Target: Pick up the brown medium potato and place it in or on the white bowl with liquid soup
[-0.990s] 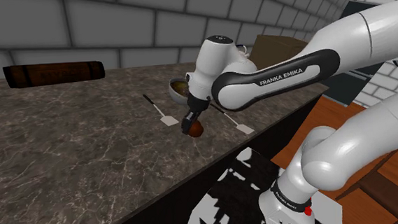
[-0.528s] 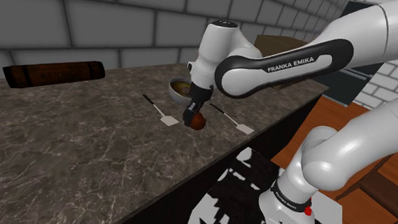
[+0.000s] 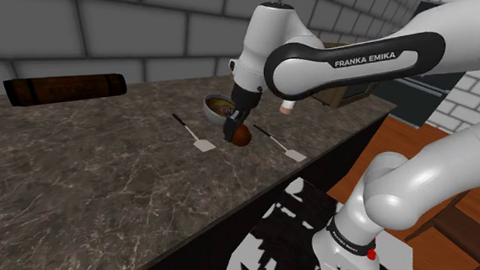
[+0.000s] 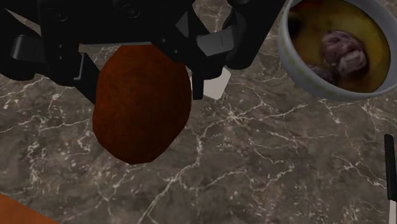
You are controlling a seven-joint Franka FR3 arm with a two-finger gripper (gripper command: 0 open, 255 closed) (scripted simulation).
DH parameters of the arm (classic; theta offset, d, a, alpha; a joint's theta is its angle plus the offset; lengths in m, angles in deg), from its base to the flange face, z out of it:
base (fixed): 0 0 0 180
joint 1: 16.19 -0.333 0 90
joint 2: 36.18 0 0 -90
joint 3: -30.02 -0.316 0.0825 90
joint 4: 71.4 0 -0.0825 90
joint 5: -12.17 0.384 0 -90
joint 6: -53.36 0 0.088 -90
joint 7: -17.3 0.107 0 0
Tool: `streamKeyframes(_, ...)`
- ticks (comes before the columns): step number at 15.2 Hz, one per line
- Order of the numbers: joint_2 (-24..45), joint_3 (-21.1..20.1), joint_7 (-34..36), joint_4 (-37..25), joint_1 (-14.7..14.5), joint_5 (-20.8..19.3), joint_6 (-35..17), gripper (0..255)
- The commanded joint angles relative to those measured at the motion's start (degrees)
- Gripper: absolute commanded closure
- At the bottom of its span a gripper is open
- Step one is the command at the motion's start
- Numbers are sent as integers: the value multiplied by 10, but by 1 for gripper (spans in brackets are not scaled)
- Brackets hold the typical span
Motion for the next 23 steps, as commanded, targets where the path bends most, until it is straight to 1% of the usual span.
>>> streamKeyframes(1, -3, 1, -1, -15, 0, 0, 18, 255)
streamKeyframes(5, -9, 4, -3, -37, 0, 0, 46, 255)
streamKeyframes(9, 46, 32, -42, -80, 25, -19, 34, 255)
streamKeyframes(14, 120, 64, -88, -149, 51, -37, 28, 255)
streamKeyframes(19, 200, 90, -132, -234, 74, -47, 31, 255)
streamKeyframes(23, 269, 108, -166, -315, 90, -50, 42, 255)
